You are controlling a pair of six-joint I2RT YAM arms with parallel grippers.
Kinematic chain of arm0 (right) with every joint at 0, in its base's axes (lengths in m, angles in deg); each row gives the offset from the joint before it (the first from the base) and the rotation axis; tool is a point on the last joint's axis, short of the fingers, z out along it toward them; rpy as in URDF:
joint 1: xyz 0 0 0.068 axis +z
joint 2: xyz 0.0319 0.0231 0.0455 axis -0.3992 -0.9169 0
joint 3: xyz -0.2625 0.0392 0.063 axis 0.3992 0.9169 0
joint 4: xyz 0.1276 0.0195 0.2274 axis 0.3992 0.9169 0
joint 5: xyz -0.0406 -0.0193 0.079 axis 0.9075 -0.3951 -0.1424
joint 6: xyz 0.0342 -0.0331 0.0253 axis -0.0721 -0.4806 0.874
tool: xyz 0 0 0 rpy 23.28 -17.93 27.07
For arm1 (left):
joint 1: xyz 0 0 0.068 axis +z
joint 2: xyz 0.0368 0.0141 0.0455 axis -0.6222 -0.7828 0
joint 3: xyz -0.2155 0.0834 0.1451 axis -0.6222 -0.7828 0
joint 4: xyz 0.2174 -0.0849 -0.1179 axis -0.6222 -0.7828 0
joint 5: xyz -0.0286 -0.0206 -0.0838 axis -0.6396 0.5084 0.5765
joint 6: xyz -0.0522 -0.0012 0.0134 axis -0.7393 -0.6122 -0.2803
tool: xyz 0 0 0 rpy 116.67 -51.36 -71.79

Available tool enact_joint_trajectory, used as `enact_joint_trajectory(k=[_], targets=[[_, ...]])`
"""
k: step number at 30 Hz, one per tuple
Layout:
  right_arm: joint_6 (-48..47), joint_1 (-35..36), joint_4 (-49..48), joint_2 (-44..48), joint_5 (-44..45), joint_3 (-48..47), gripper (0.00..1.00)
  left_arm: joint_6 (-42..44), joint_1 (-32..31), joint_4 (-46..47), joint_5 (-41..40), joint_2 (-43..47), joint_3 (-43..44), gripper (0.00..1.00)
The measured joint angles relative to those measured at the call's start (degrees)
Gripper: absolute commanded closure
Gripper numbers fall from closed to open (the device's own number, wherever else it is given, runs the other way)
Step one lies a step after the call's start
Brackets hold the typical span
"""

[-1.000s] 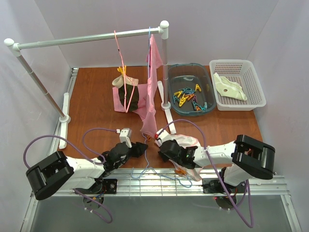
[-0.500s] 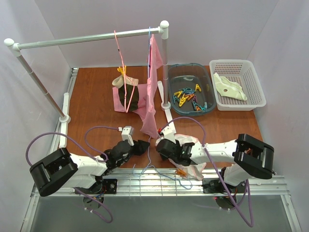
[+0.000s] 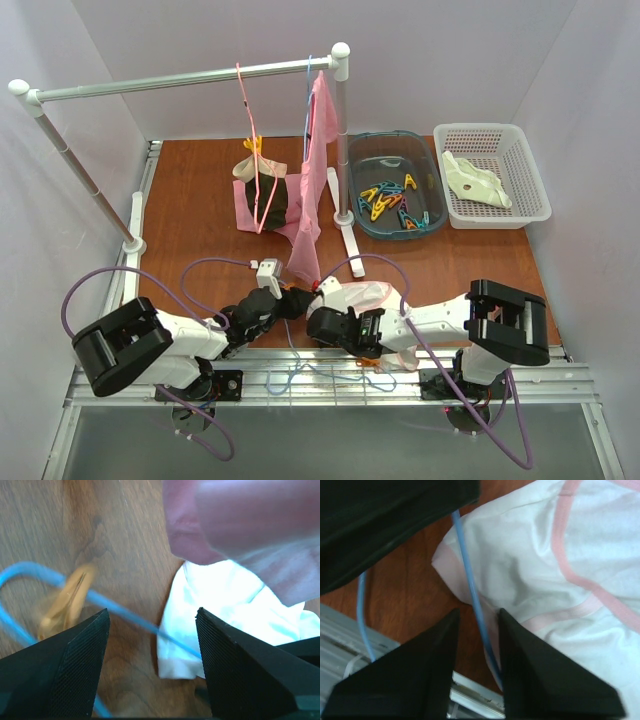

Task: Clip the underwear to the hanger
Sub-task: Adjust the underwear on the hanger.

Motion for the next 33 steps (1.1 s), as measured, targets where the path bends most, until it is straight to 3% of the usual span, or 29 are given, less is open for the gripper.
enact_joint_trajectory(k=[1,4,15,33], targets=[[-0.44,0.48,0.28,0.04,-0.44,-0.24,0.5,0.07,0.0,-0.31,-0.09,0.07,0.0,0.36],[-3.54,1.25,1.49,0.92,-0.46,-0.42,0.39,0.35,0.0,-0.81,-0.66,0.83,0.0,0.36],[-21.16,-10.03,-4.28,11.63,-2.58,3.98,0.37,-0.22,0.0,-9.99,-9.38,9.49,-0.02,0.41],[-33.42,-18.6,-17.94,1.33,-15.41,1.62,0.39,-4.02,-0.37,-24.7,-16.26,25.16,0.09,0.56]])
